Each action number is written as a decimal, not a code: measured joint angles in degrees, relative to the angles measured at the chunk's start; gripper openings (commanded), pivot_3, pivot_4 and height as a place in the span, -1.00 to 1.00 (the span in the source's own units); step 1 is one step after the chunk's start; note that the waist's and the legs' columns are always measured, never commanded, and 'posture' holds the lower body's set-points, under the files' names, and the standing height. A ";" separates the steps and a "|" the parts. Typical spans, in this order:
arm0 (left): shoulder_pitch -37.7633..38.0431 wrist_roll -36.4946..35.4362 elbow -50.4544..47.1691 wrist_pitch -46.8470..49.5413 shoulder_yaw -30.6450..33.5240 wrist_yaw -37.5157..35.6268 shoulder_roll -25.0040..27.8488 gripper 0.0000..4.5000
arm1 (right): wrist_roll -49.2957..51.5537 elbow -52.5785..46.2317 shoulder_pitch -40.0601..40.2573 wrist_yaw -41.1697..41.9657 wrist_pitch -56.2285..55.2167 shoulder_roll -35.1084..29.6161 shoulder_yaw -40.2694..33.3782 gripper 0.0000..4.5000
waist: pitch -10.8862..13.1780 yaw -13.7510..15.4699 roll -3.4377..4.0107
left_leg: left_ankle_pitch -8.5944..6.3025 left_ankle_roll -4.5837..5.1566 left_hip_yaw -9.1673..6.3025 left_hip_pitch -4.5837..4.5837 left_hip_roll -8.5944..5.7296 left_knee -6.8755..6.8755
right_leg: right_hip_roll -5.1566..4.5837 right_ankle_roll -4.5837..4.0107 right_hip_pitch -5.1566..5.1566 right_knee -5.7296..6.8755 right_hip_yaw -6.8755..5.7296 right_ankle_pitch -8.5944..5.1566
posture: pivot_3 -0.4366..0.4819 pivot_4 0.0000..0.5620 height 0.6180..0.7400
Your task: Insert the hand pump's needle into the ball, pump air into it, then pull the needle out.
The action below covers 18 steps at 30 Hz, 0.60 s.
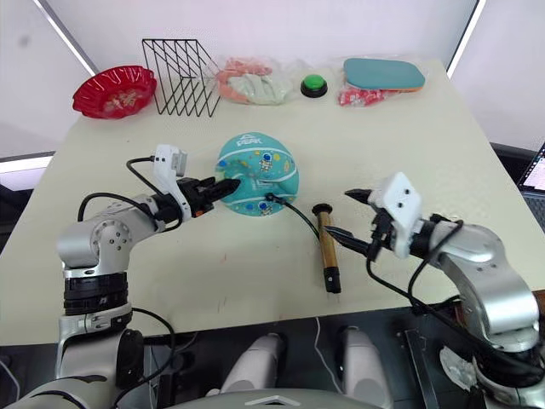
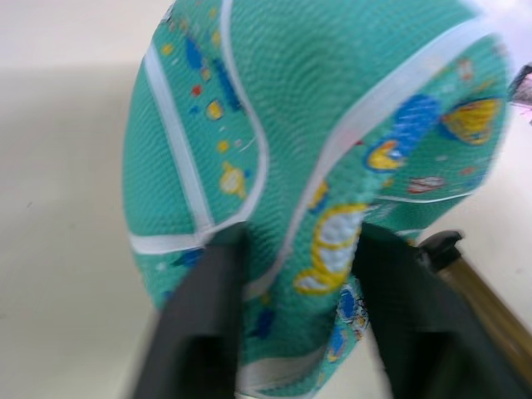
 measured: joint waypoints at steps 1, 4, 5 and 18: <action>0.10 -0.54 -0.09 0.45 0.38 0.19 0.25 0.77 | 0.95 -0.25 0.65 0.07 -0.02 -0.63 -0.90 1.00 | 0.01 -0.05 -0.01 | -0.02 0.04 0.04 0.00 0.00 0.01 | 0.00 0.00 0.00 -0.02 0.03 0.00 | -0.05 -0.47 1.00; 1.48 -4.12 -2.44 3.58 3.14 0.08 1.42 0.99 | 6.35 -1.48 3.95 0.41 0.24 -1.80 -5.95 1.00 | 0.23 -0.37 -0.15 | -0.08 0.11 0.22 -0.01 0.06 0.02 | 0.05 0.00 -0.02 -0.10 0.18 0.00 | -0.05 -0.47 1.00; 2.29 -5.26 -3.18 4.74 4.30 -0.13 2.24 0.99 | 7.74 -1.73 5.20 0.65 0.20 -2.69 -7.49 1.00 | 0.27 -0.44 -0.17 | -0.10 0.16 0.36 -0.01 0.09 0.02 | 0.06 -0.01 -0.03 -0.11 0.24 -0.01 | -0.05 -0.47 1.00; 9.56 -24.18 -13.57 20.20 11.06 -10.87 19.08 0.99 | 18.69 -3.16 11.92 1.09 -1.33 -11.35 -19.24 1.00 | 0.81 -0.11 -0.27 | -0.40 0.63 0.72 -0.28 0.08 0.65 | 0.04 0.03 -0.02 -0.11 0.42 0.02 | -0.05 -0.47 1.00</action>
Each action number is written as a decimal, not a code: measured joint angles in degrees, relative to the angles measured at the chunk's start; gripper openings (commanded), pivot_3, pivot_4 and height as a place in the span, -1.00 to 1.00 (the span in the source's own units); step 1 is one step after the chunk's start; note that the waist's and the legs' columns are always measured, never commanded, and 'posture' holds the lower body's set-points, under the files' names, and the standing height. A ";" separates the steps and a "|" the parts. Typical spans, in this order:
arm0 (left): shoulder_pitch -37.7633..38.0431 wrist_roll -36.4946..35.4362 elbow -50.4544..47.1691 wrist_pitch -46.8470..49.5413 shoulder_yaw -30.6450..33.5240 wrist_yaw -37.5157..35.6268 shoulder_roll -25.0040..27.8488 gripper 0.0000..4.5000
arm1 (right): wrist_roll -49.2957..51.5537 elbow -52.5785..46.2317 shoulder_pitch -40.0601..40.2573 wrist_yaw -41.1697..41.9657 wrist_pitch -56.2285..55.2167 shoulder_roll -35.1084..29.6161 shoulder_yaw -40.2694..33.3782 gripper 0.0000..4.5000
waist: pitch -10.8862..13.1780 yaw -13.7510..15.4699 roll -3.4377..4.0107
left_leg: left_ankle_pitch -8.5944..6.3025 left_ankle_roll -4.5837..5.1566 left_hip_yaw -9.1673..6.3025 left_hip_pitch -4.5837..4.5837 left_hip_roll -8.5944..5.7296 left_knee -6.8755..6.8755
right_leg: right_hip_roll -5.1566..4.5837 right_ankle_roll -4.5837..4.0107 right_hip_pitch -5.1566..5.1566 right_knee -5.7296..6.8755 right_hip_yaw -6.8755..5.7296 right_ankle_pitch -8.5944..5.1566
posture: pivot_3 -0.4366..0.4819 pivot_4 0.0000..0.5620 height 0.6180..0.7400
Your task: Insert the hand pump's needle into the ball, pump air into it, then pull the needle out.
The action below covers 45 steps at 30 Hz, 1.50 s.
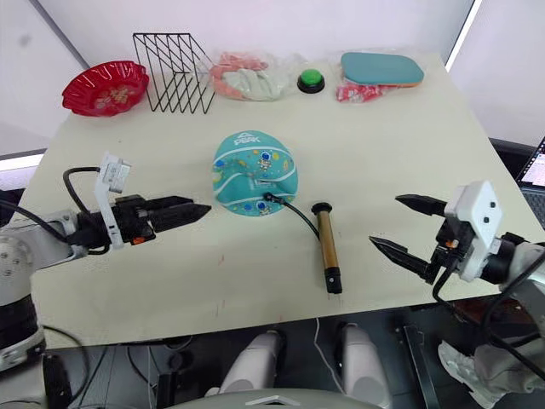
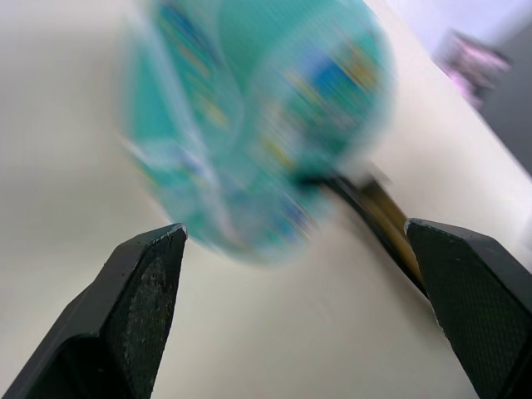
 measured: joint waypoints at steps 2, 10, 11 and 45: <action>-0.03 -1.51 -0.95 1.11 -0.50 -0.27 0.39 0.99 | 0.86 0.02 0.17 -0.01 -0.02 -0.81 -0.19 1.00 | 0.00 0.08 0.00 | 0.00 0.01 0.00 0.00 0.00 0.03 | 0.00 0.00 0.01 0.02 0.00 0.00 | -0.05 -0.47 1.00; -9.05 -8.59 -5.98 12.12 -16.05 12.98 -11.47 0.99 | 3.11 0.93 1.41 -0.22 -0.40 -5.33 -0.67 1.00 | 0.02 0.01 -0.02 | -0.10 0.18 0.82 -0.41 0.26 1.07 | 0.00 0.13 0.02 0.38 0.04 0.11 | -0.05 -0.47 1.00; -9.94 -9.12 -5.15 12.54 -17.02 15.30 -12.65 0.99 | 3.16 1.02 1.60 -0.20 -0.46 -5.74 -0.64 1.00 | 0.02 0.01 -0.02 | -0.12 0.22 1.00 -0.39 0.27 1.13 | -0.01 0.13 0.03 0.45 0.14 0.11 | -0.05 -0.47 1.00; -23.15 15.69 25.29 1.52 -23.19 44.77 -50.12 0.99 | -0.13 3.88 7.27 1.15 -6.46 -10.27 0.71 1.00 | 0.01 1.48 -0.07 | -0.22 0.66 2.23 -0.36 0.19 2.33 | 0.06 0.58 0.05 0.92 1.33 0.83 | -0.05 -0.47 1.00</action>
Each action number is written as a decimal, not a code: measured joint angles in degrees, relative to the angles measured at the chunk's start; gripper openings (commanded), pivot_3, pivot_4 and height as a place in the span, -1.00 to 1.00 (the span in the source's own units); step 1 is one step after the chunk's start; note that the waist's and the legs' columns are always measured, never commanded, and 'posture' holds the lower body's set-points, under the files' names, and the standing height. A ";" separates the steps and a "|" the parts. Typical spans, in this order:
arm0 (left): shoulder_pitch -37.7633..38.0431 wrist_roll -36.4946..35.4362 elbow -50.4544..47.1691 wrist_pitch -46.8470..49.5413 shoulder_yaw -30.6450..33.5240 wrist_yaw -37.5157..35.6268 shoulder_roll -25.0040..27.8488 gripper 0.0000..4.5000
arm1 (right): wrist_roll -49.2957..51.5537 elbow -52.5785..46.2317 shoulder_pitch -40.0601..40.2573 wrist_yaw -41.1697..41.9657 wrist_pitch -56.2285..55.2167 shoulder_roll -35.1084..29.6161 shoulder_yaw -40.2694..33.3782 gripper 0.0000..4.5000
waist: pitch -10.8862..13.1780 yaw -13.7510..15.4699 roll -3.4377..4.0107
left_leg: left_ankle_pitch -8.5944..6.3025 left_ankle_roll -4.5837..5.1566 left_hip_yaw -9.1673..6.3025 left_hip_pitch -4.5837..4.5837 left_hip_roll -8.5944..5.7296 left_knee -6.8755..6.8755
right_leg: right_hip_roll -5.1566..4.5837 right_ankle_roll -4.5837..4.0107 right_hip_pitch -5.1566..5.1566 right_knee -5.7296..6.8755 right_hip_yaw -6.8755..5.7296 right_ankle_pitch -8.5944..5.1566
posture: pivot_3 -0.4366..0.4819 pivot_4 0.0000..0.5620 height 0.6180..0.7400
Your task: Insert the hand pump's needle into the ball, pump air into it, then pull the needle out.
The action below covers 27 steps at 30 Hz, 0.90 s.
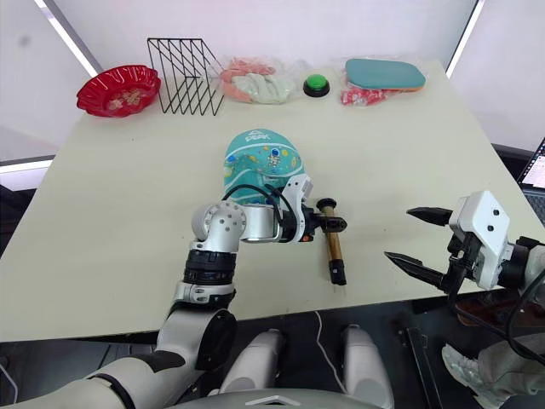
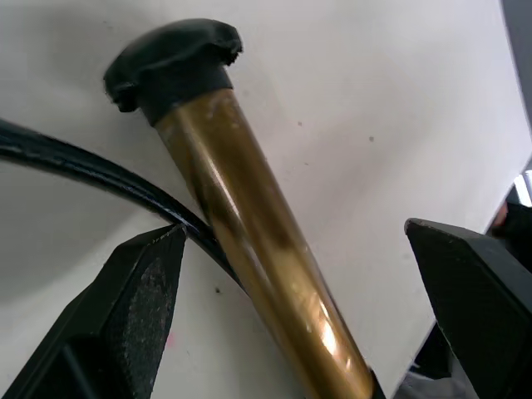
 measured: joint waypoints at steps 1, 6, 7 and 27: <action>-0.89 0.99 2.21 -0.72 -0.19 -0.93 -0.34 0.99 | -0.16 -0.01 0.45 -0.12 -0.36 0.18 0.01 1.00 | 0.00 0.02 0.00 | 0.00 0.00 0.00 0.00 0.00 0.00 | 0.00 0.00 0.00 0.00 0.00 0.00 | -0.05 -0.47 1.00; -3.41 4.33 7.72 -3.62 -1.14 -2.76 -1.35 0.99 | -0.46 -0.14 1.26 -0.68 -1.02 0.66 0.09 1.00 | -0.01 0.05 0.00 | 0.01 0.08 0.03 0.01 -0.03 0.10 | -0.01 0.08 0.01 0.00 0.04 0.08 | -0.05 -0.47 1.00; -3.79 4.97 8.53 -4.34 -1.29 -3.24 -1.60 0.99 | -0.49 -0.22 1.53 -0.84 -1.06 0.78 0.11 1.00 | -0.01 0.07 0.00 | 0.01 0.09 0.04 0.00 -0.03 0.14 | -0.01 0.09 0.02 0.00 0.04 0.10 | -0.05 -0.47 1.00; -0.74 -1.49 -7.86 8.73 4.73 -13.97 4.74 -0.52 | -0.89 -0.47 -0.05 -3.08 -2.32 1.41 4.96 1.00 | -0.02 -0.27 0.02 | -0.25 0.53 0.41 -0.08 -0.05 0.84 | 0.00 0.35 0.03 0.05 0.37 0.29 | -0.05 -0.47 1.00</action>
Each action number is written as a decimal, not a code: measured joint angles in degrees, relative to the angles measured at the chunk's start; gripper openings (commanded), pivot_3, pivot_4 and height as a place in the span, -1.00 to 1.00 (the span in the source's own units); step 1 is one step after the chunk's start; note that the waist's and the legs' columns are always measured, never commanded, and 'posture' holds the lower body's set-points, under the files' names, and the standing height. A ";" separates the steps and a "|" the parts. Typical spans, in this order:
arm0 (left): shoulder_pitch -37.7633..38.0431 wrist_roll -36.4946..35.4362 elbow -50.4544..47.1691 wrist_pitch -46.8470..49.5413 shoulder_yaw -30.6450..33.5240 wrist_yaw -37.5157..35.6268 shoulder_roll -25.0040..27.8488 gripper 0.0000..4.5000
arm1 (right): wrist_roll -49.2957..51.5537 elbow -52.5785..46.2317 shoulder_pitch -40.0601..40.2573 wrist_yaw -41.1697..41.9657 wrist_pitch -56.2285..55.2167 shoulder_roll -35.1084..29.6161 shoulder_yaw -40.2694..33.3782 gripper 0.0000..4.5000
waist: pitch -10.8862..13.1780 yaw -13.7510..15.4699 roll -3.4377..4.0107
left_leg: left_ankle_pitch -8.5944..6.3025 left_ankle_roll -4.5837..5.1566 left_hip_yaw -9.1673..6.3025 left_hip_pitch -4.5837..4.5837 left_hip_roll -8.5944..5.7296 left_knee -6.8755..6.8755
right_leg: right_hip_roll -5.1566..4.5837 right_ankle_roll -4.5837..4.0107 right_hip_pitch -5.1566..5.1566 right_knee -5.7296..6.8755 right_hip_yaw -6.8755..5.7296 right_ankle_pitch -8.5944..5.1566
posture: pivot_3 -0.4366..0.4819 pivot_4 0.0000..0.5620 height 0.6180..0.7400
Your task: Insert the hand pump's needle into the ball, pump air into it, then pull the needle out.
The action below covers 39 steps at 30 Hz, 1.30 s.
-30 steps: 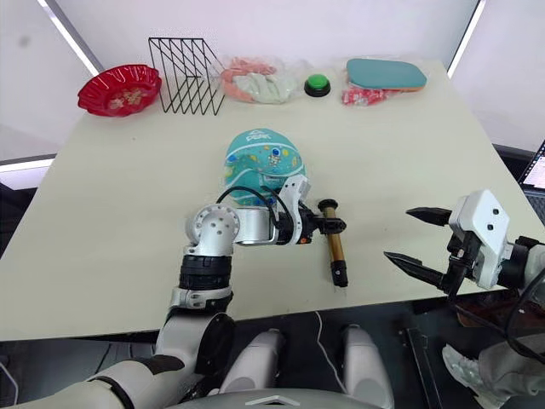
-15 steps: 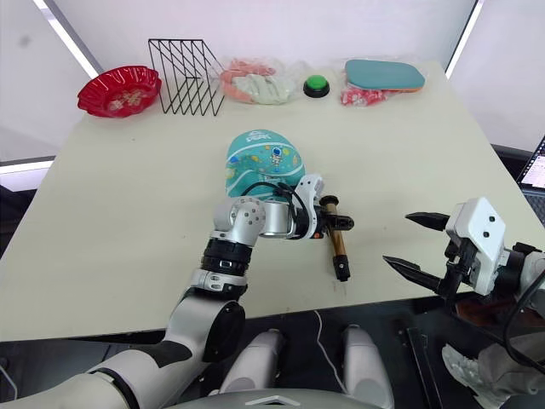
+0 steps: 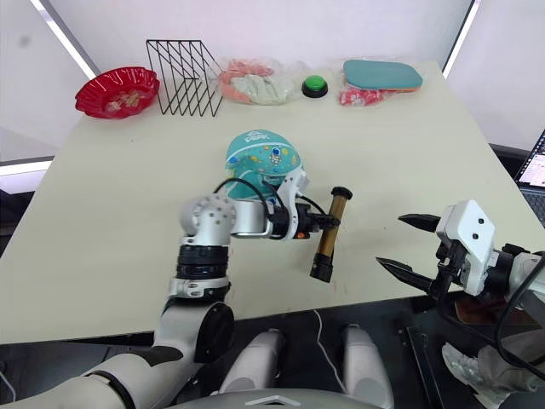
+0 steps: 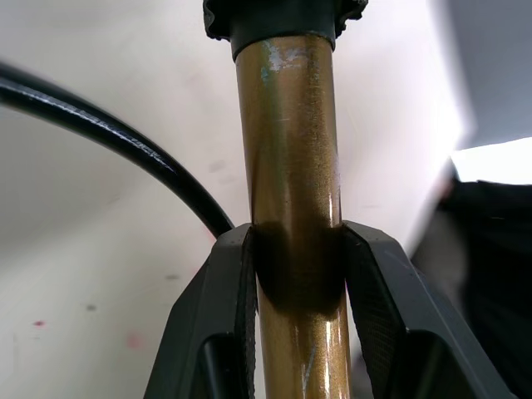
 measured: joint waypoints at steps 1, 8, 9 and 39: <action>0.95 -1.08 -2.30 0.60 -0.22 -1.63 1.67 -0.52 | 0.71 0.05 -0.77 -0.37 0.29 0.07 0.42 1.00 | 0.00 -0.04 0.00 | 0.00 0.00 0.00 0.00 0.00 0.00 | 0.00 -0.01 0.00 0.00 0.01 0.00 | -0.05 -0.47 1.00; 5.37 -3.53 -12.78 -5.72 -3.59 -11.18 11.21 -0.52 | 4.65 0.60 -3.36 -1.41 2.64 0.72 0.78 1.00 | -0.01 -0.11 0.01 | 0.00 -0.01 0.02 0.00 0.01 0.00 | -0.01 -0.21 -0.01 0.00 0.05 0.12 | -0.05 -0.47 1.00; 8.92 -2.06 -16.71 -14.18 -6.98 -16.66 15.68 -0.52 | 7.53 0.94 -4.84 -2.22 3.92 1.53 0.52 1.00 | -0.01 -0.03 0.01 | -0.02 0.02 0.15 0.04 0.01 0.00 | -0.01 -0.24 -0.01 -0.01 0.16 0.14 | -0.05 -0.47 1.00; 18.56 17.16 34.16 -120.95 -13.85 -58.20 -0.43 -0.52 | 16.21 4.16 -23.39 -17.04 12.17 8.55 13.02 1.00 | -0.12 0.09 0.05 | -0.30 0.98 0.88 0.05 0.12 0.29 | 0.21 -0.31 0.02 -0.13 0.80 0.70 | -0.05 -0.47 1.00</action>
